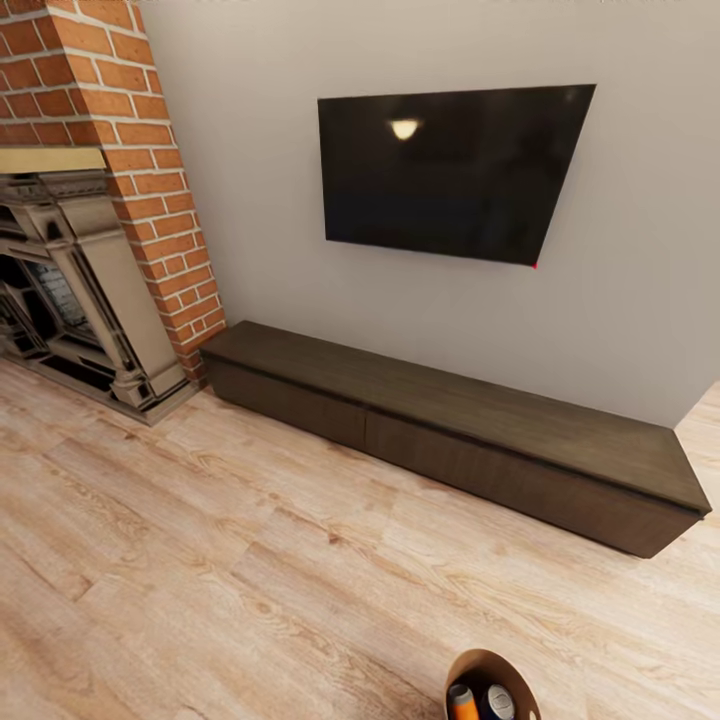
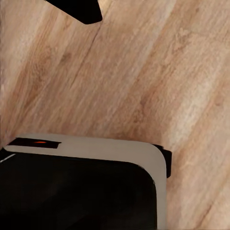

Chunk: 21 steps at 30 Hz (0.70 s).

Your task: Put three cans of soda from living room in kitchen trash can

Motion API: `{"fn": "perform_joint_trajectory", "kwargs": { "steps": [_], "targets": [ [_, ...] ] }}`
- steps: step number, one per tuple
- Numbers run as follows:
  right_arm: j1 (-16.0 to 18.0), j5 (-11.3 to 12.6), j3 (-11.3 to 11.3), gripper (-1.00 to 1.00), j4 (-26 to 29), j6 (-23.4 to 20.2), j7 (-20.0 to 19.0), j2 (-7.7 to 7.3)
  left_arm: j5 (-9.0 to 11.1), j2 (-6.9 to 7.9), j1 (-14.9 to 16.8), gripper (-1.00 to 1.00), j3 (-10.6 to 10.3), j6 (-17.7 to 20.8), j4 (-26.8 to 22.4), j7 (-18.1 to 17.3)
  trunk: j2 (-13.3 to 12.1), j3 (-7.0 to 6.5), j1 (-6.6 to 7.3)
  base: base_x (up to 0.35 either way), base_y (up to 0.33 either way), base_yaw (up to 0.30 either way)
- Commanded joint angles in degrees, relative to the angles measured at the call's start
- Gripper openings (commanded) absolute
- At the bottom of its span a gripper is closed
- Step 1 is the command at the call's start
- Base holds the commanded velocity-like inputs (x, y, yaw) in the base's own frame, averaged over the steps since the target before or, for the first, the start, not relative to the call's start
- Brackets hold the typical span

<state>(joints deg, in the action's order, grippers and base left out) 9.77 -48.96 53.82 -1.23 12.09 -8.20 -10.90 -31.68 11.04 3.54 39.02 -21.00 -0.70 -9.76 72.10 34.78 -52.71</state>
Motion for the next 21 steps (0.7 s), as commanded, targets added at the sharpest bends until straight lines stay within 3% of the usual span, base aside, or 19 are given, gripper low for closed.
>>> {"fn": "perform_joint_trajectory", "kwargs": {
  "steps": [1, 13, 21],
  "targets": [
    [-0.11, 0.13, -0.01, 1.00, 0.00, 0.08, 0.00, 0.00, 0.01, -0.01, -0.33, 1.00, 0.01, 0.00, 0.02, 0.00, -0.42, -0.19, 0.23, 0.000, 0.000, 0.000],
    [-2.27, 0.61, -0.03, 1.00, 0.00, 0.46, 0.02, 0.32, -0.01, -0.05, -1.97, 1.00, -0.03, -0.01, 0.08, 0.01, -5.23, -2.34, 2.86, 0.000, 0.000, 0.000],
    [-5.31, 0.62, -0.02, 1.00, 0.02, 3.97, 0.02, 1.35, -0.04, -0.05, -2.07, 1.00, -0.08, -0.01, 0.08, 0.01, -8.44, -3.78, 4.62, 0.000, 0.000, 0.000]
  ]
}}
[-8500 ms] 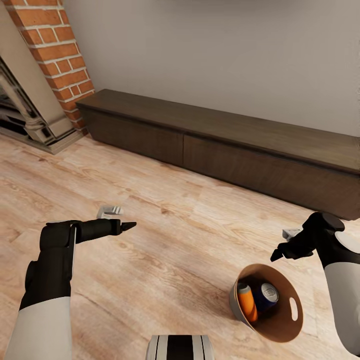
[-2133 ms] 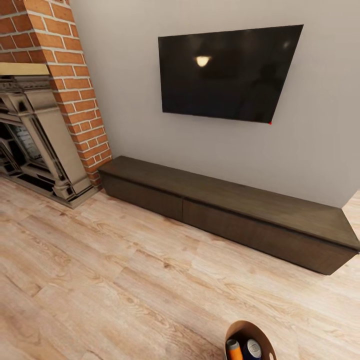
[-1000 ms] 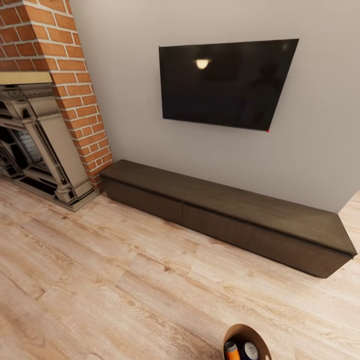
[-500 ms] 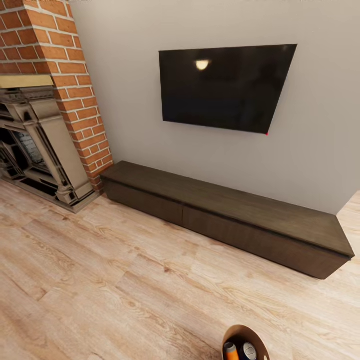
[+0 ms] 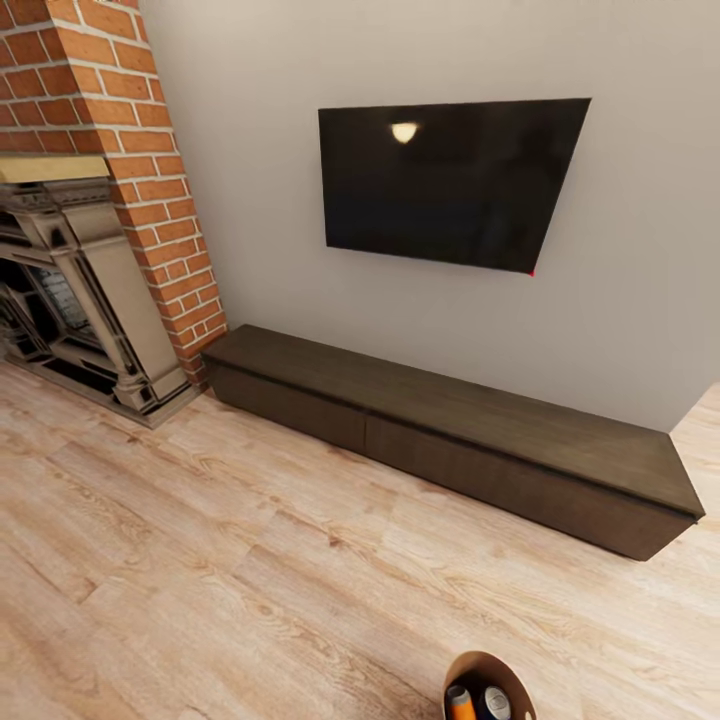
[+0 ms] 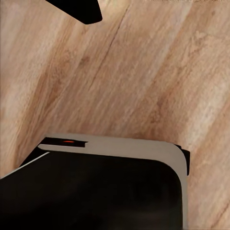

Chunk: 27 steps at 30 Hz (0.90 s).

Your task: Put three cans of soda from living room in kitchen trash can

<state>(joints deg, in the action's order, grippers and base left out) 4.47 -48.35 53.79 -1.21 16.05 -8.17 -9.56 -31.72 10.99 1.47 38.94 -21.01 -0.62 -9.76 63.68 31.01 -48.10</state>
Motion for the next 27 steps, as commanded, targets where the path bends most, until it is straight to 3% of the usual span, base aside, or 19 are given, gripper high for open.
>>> {"fn": "perform_joint_trajectory", "kwargs": {
  "steps": [1, 14, 27],
  "targets": [
    [-0.34, 0.01, 0.01, 1.00, 0.01, 0.28, 0.00, 0.14, 0.00, 0.00, 0.01, 1.00, 0.00, 0.00, 0.00, 0.00, -0.42, -0.19, 0.23, 0.000, 0.000, 0.000],
    [-3.45, 0.01, 0.01, 1.00, 0.00, 1.56, 0.00, 0.79, 0.00, 0.00, -1.27, 1.00, -0.03, -0.06, 0.00, -0.05, -5.63, -2.52, 3.08, 0.000, 0.000, 0.000],
    [-3.76, 0.08, 0.05, 1.00, 0.46, 1.62, 0.00, 0.77, -0.08, 0.00, -1.38, 1.00, -0.09, 0.00, 0.00, 0.00, -10.84, -4.85, 5.94, 0.000, 0.000, 0.000]
  ]
}}
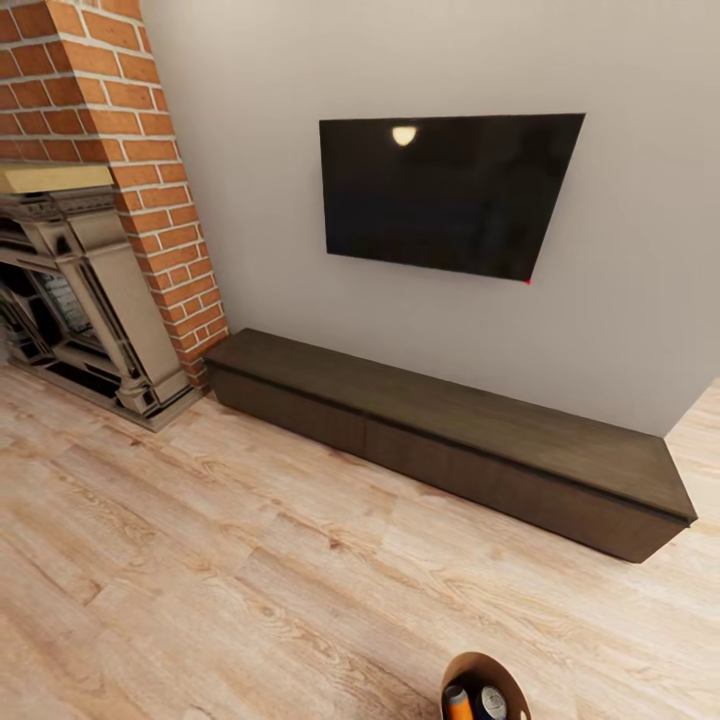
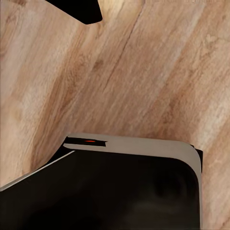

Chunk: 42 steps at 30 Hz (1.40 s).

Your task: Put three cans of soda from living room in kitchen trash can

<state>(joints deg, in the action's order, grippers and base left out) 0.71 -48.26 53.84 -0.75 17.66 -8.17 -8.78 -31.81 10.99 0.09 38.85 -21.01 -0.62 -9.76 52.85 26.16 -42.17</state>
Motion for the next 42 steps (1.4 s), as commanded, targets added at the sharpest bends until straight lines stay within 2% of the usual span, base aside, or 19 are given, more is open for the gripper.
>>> {"fn": "perform_joint_trajectory", "kwargs": {
  "steps": [1, 14, 20, 32, 42],
  "targets": [
    [0.00, 0.00, 0.01, 1.00, 0.06, 0.00, 0.00, 0.00, 0.00, 0.00, 0.00, 1.00, 0.00, 0.00, 0.00, 0.00, -0.42, -0.19, 0.23, 0.000, 0.000, 0.000],
    [-0.01, 0.01, 0.14, 1.00, 0.65, -0.01, 0.00, -0.12, -0.21, -0.03, 0.00, 1.00, -0.08, 2.15, -0.14, 0.00, -5.63, -2.52, 3.08, 0.000, 0.000, 0.000],
    [-0.01, 0.01, 0.13, 1.00, 0.88, 0.00, 0.00, -0.55, -0.19, -0.03, 0.06, 1.00, -0.04, 2.30, -0.17, 0.00, -8.04, -3.60, 4.40, 0.000, 0.000, 0.000],
    [-0.01, -0.03, 0.02, 1.00, 1.19, 0.00, -0.06, -0.44, 0.23, -0.07, 0.17, 1.00, 0.08, 2.36, -0.27, -0.19, -12.85, -5.75, 7.04, 0.000, 0.000, 0.000],
    [0.01, -0.07, -0.05, 1.00, 1.26, 0.00, -0.09, -0.10, 0.35, -0.10, 0.17, 1.00, 0.09, 2.07, -0.41, -0.01, -12.85, -5.75, 7.04, 0.000, 0.000, 0.000]
  ]
}}
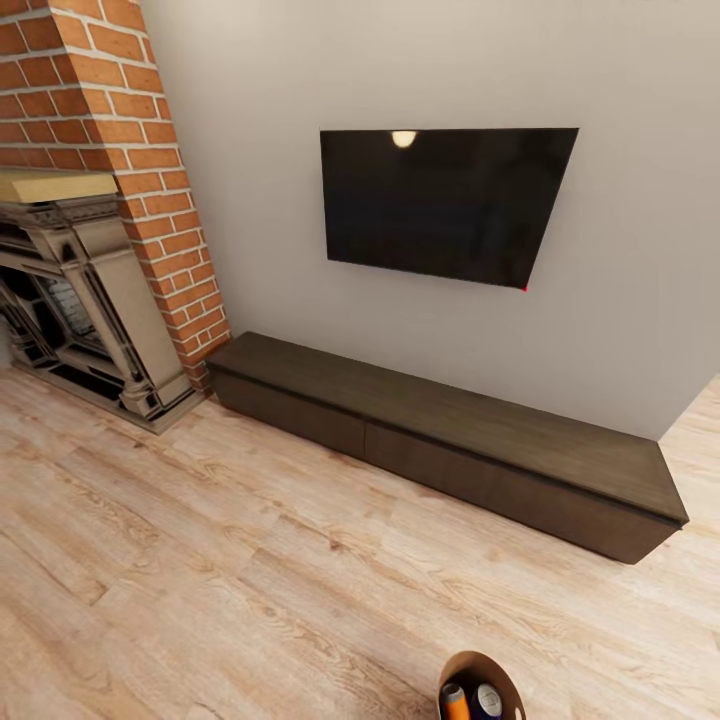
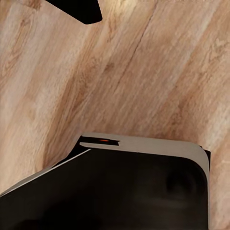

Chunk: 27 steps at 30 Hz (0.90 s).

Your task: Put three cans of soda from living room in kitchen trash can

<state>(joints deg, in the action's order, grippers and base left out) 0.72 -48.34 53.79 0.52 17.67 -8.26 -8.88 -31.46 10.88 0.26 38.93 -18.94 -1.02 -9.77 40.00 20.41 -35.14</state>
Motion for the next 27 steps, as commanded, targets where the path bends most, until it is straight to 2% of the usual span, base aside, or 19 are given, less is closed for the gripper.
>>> {"fn": "perform_joint_trajectory", "kwargs": {
  "steps": [1, 11, 21, 27],
  "targets": [
    [0.03, 0.03, 0.00, 1.00, 0.00, 0.00, 0.02, 0.03, 0.01, -0.06, 0.00, 1.00, 0.02, 0.03, -0.01, 0.02, 0.00, 0.00, 0.00, 0.000, 0.000, 0.000],
    [0.07, 0.06, 0.00, 1.00, 0.06, 0.00, 0.08, 0.09, 0.02, -0.28, 0.06, 1.00, 0.07, -0.13, -0.23, 0.10, 0.00, 0.00, 0.00, 0.000, 0.000, 0.000],
    [0.07, 0.01, -0.13, 1.00, 0.03, -0.06, 0.09, 0.09, -0.13, -1.92, 0.09, 1.00, 0.09, -0.17, -0.23, 0.10, 0.00, 0.00, 0.00, 0.000, 0.000, 0.000],
    [0.07, 0.00, -0.22, 1.00, 0.01, -0.08, 0.03, 0.16, -0.12, -2.36, 0.09, 1.00, 0.09, -0.18, -0.21, 0.10, 0.00, 0.00, 0.00, 0.000, 0.000, 0.000]
  ]
}}
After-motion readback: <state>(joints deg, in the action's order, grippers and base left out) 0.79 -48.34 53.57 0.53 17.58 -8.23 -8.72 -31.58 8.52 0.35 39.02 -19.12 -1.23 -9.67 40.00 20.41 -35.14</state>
